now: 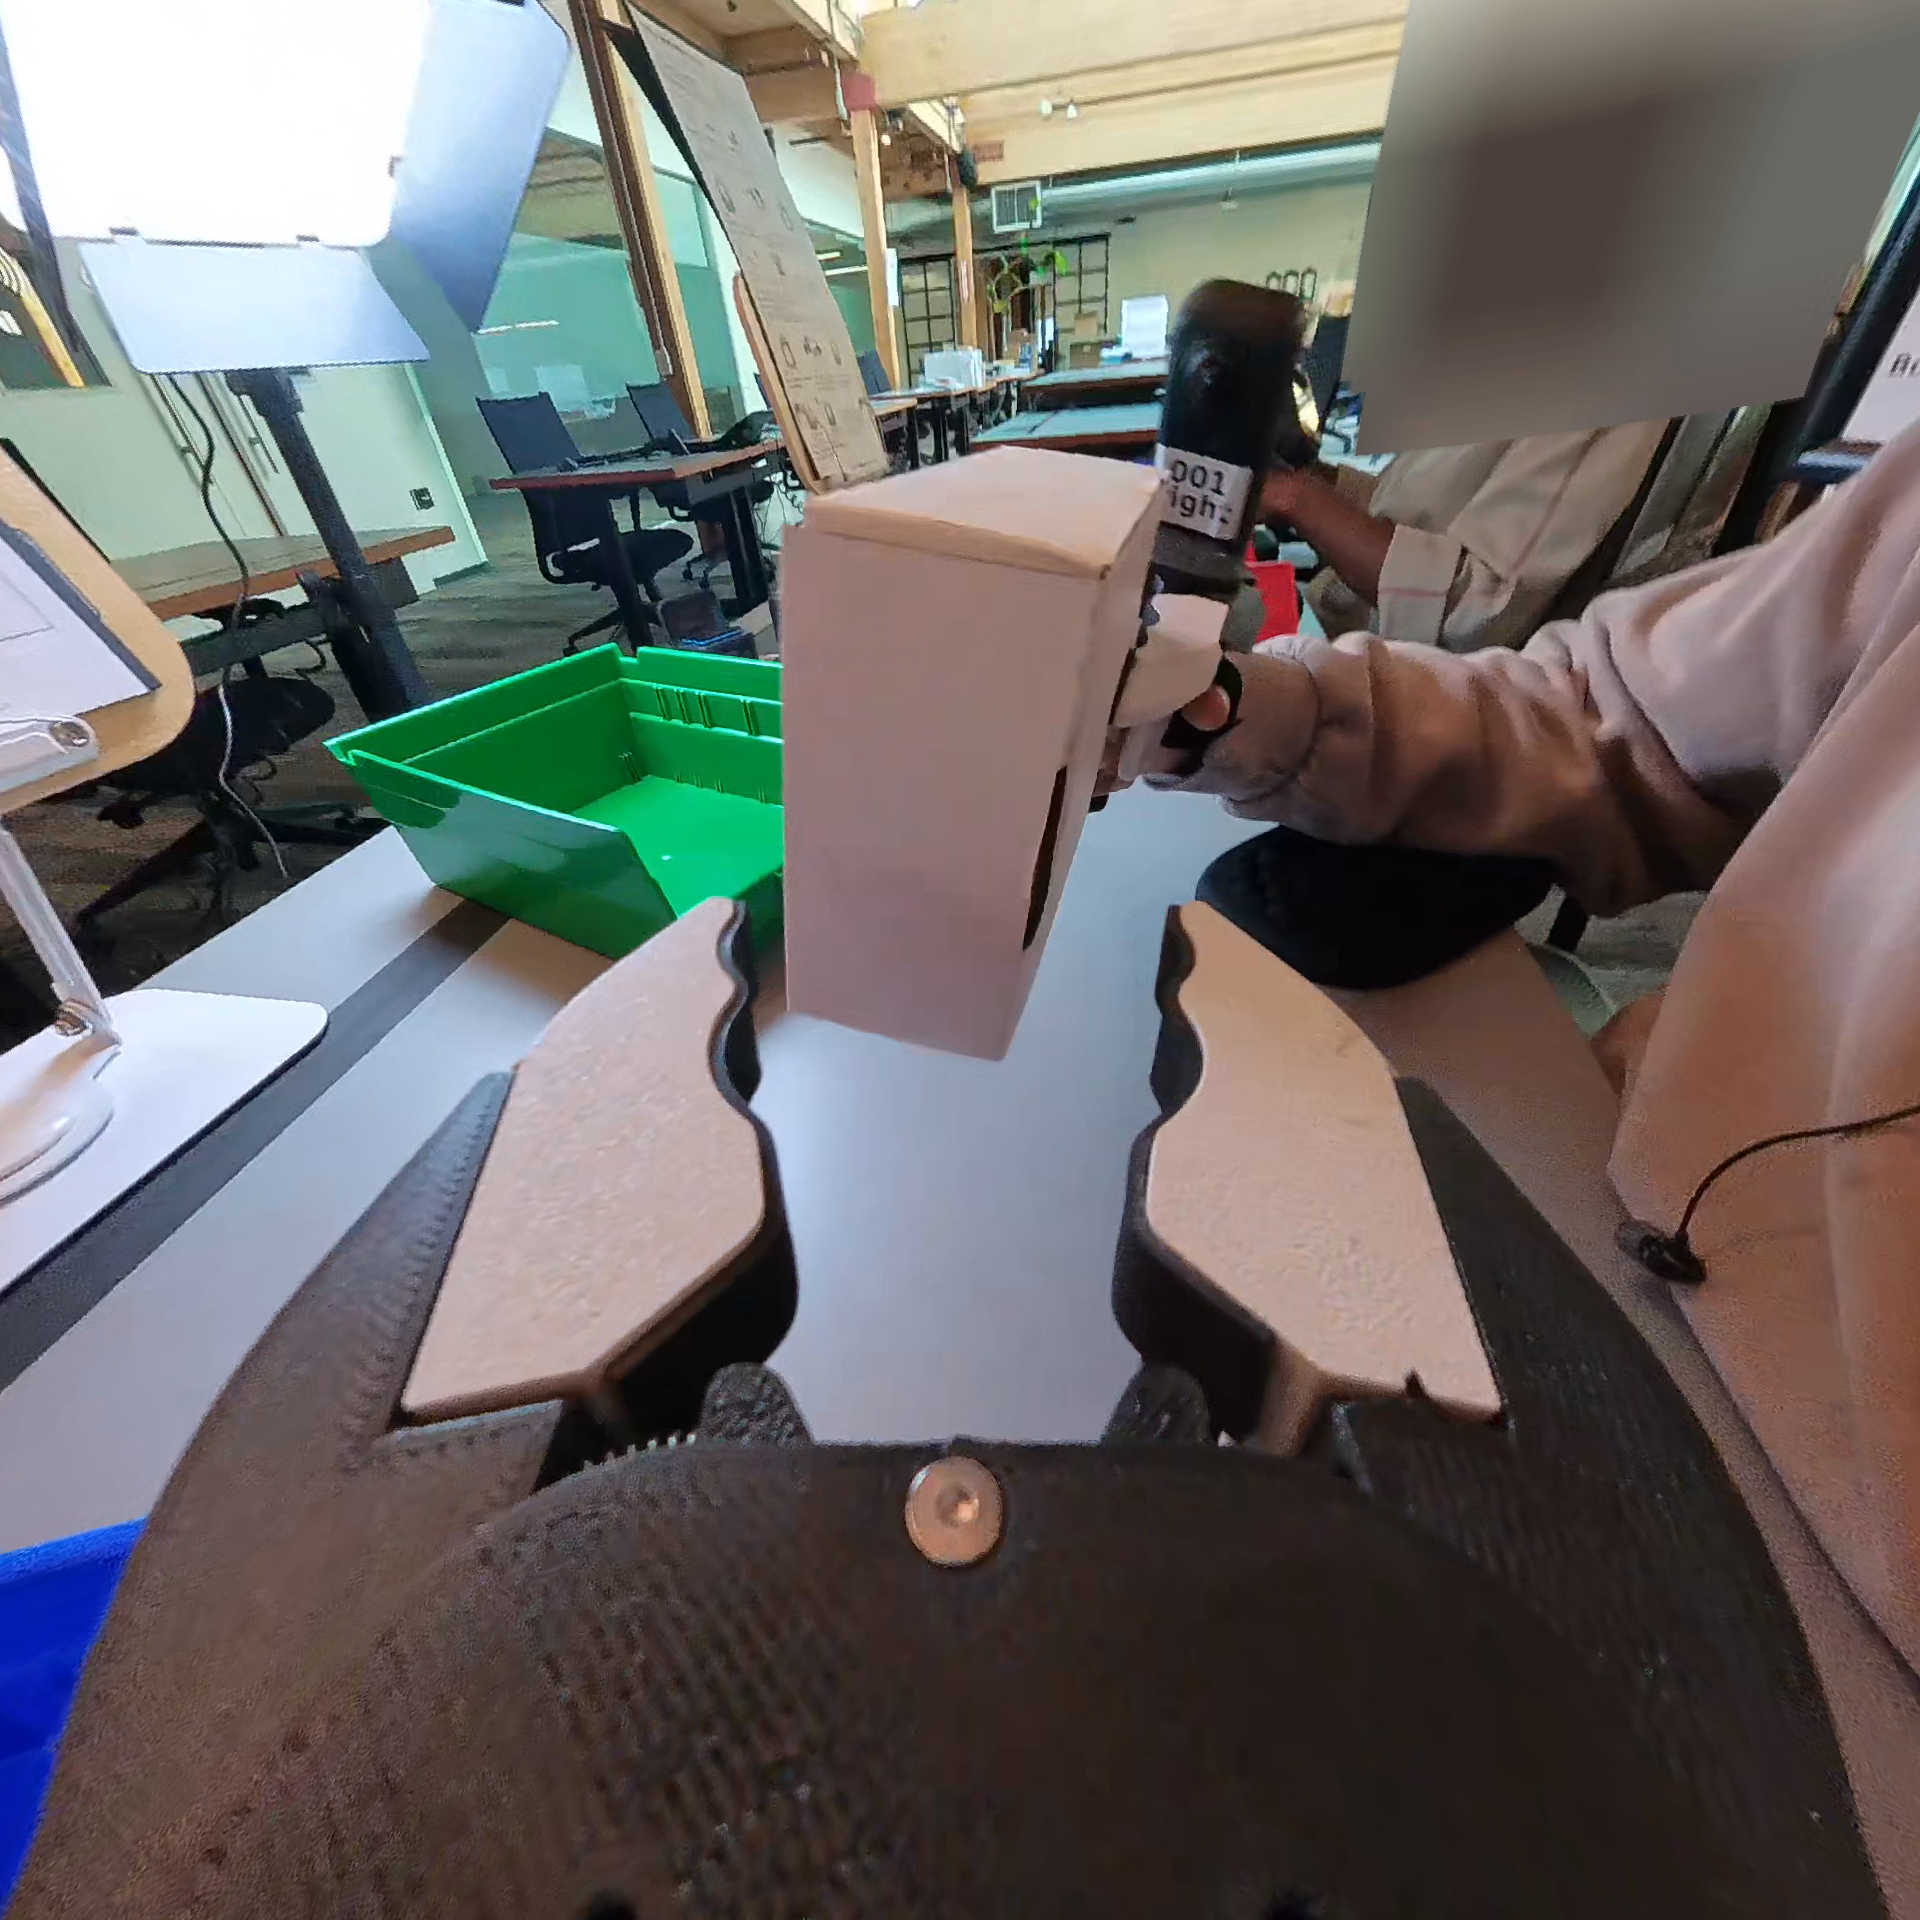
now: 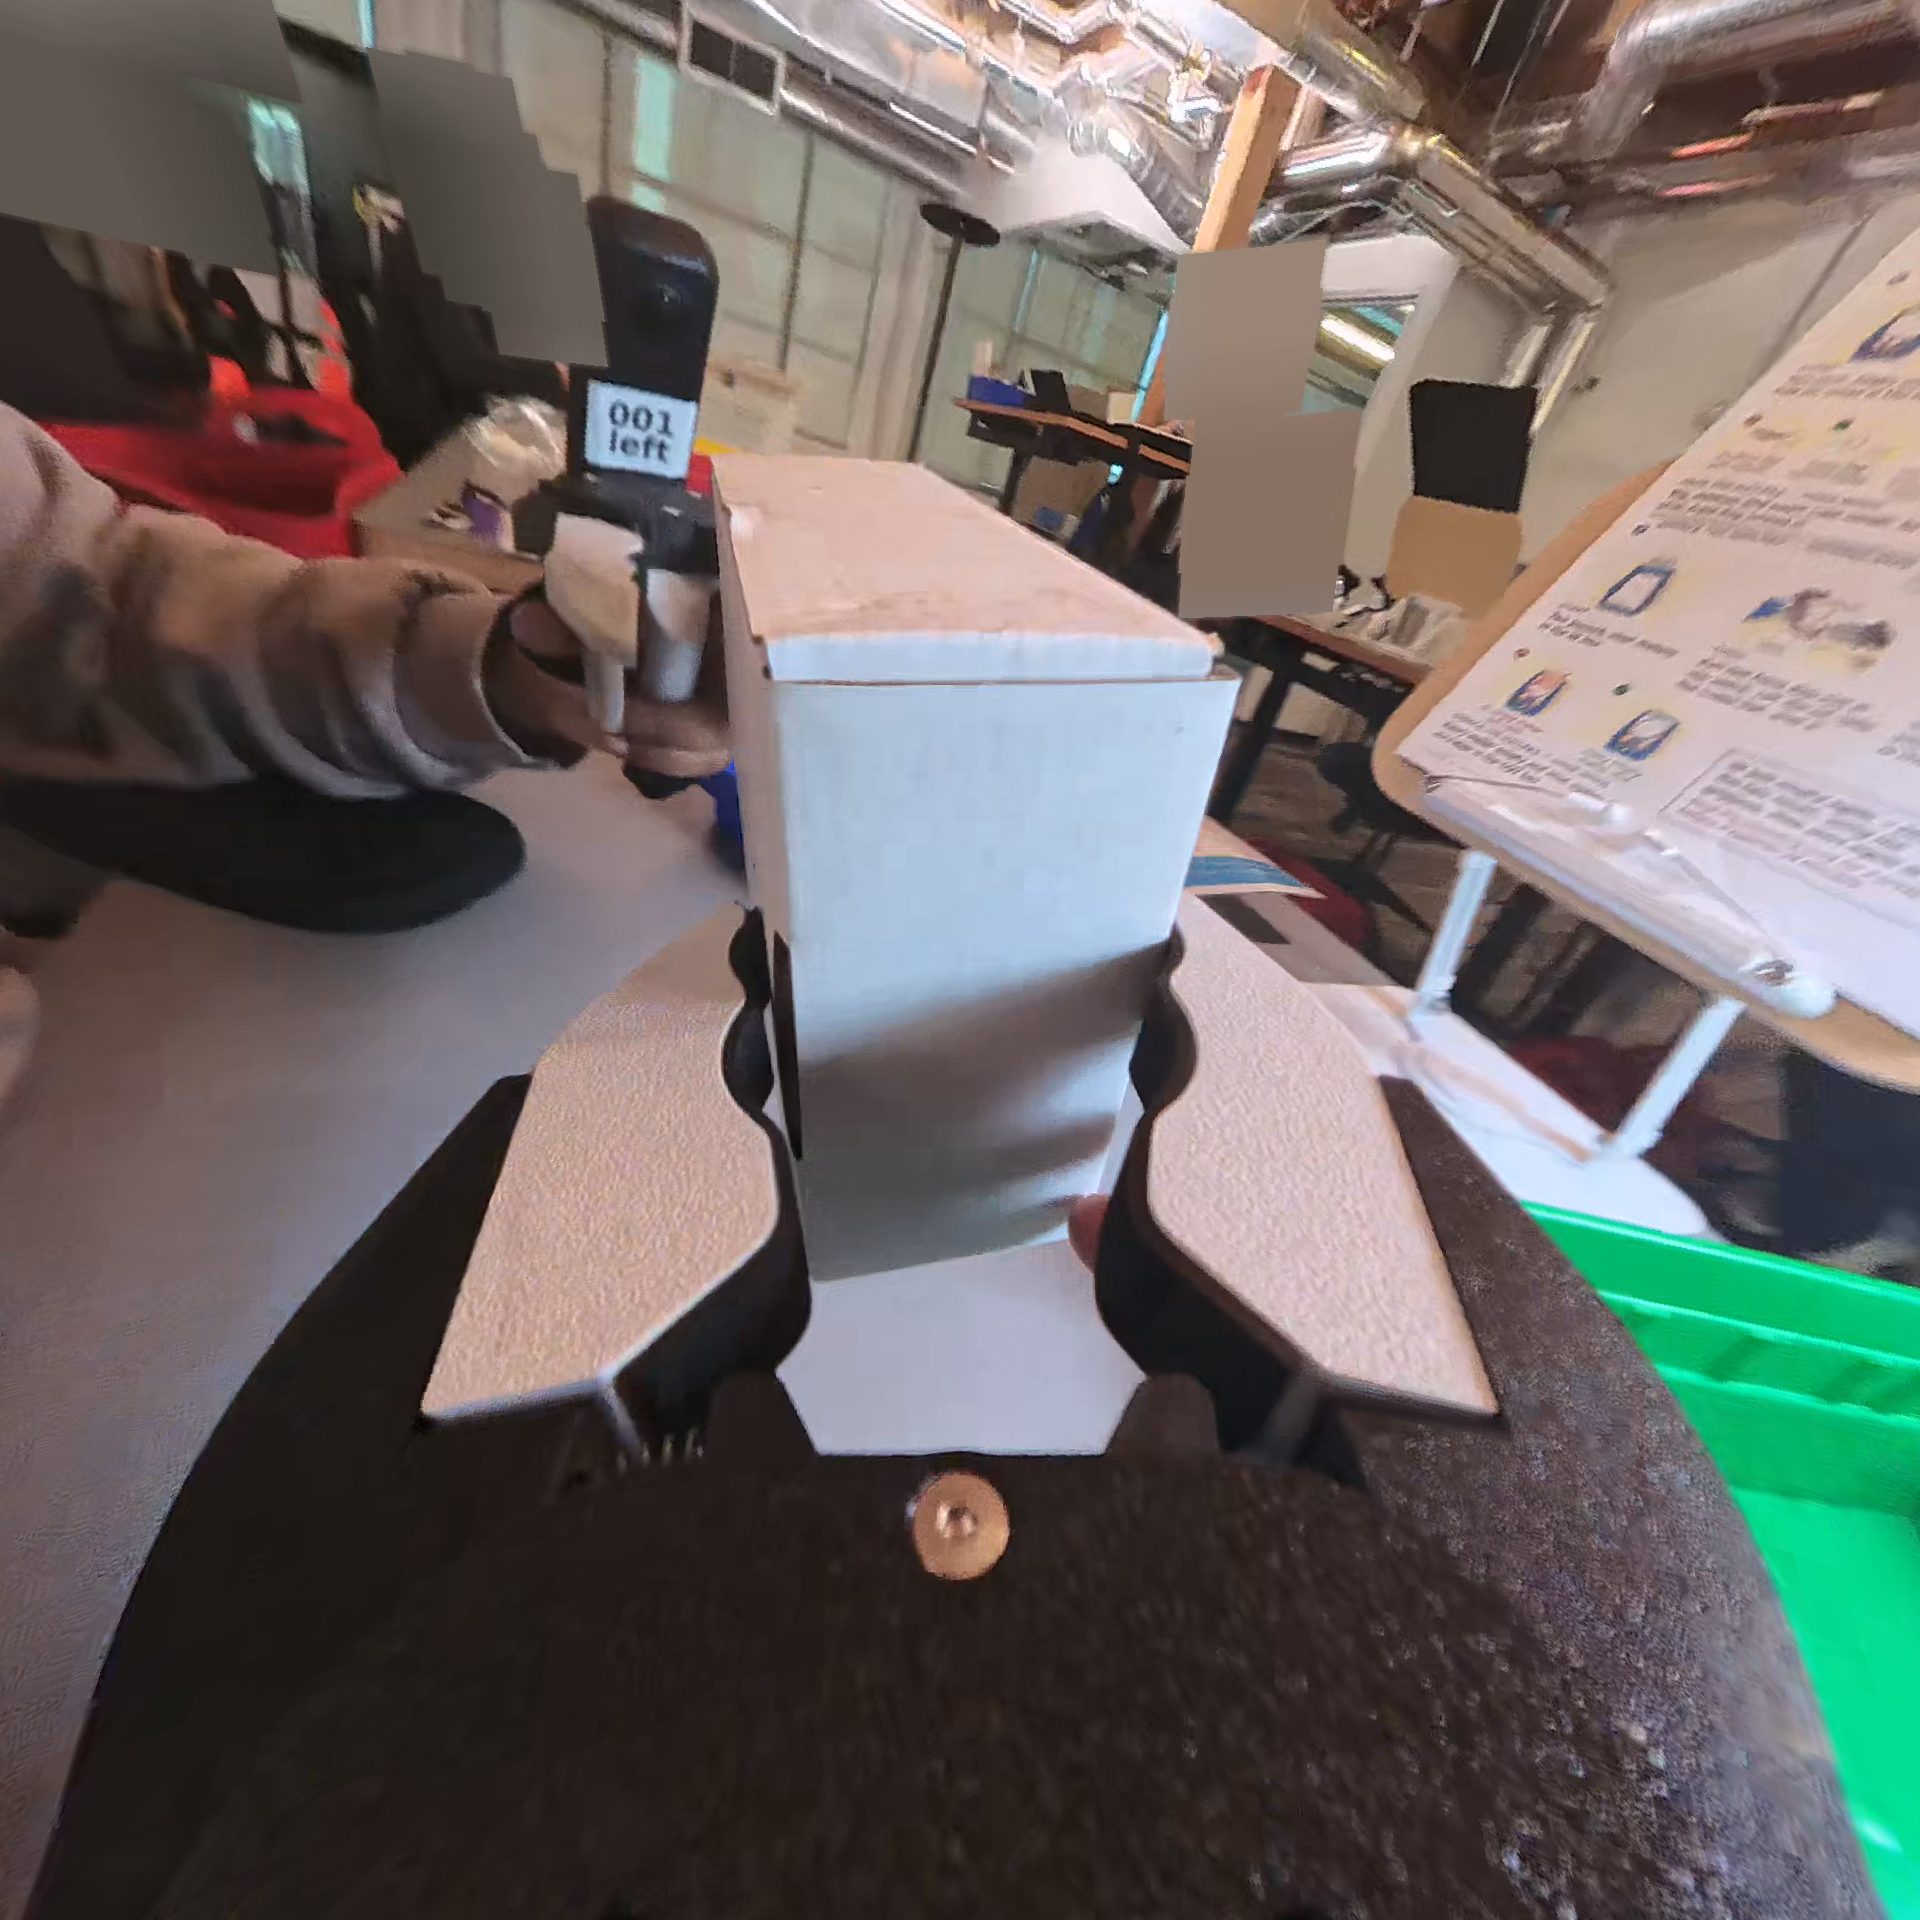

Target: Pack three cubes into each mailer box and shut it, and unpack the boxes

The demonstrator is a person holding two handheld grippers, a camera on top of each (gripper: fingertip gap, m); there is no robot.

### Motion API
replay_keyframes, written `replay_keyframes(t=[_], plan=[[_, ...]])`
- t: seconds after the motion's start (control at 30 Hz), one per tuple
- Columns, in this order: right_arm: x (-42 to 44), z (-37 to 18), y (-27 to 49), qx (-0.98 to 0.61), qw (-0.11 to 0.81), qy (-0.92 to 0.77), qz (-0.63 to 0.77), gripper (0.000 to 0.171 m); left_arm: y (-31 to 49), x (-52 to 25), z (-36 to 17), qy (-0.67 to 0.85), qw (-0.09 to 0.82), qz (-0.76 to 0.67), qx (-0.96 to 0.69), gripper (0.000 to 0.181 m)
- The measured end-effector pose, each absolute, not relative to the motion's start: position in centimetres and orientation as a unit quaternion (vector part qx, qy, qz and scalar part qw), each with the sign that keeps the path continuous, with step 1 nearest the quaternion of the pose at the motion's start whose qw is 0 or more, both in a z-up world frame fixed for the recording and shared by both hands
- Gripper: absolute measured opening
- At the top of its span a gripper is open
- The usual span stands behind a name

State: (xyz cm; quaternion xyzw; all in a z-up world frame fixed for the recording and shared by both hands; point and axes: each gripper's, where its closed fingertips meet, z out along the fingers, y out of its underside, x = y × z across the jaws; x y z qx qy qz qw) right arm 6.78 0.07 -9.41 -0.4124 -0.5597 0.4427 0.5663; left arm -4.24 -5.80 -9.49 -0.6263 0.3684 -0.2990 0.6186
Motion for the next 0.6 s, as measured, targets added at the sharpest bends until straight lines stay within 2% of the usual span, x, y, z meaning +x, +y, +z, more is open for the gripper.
replay_keyframes(t=[0.2,0.4,0.6], plan=[[4.7,-12.6,-2.6,-0.413,0.484,-0.595,0.491,0.068,-6.1,-1.4,-12.5,0.413,0.603,-0.23,-0.643,0.078],[3.7,-16.2,-3.1,-0.443,0.445,-0.65,0.427,0.068,-6.5,-1.3,-14.9,0.445,0.562,-0.198,-0.669,0.078],[4.5,-15.1,-0.1,-0.48,0.49,-0.63,0.363,0.076,-4.6,-2.9,-16.7,0.364,0.513,-0.222,-0.745,0.077]])
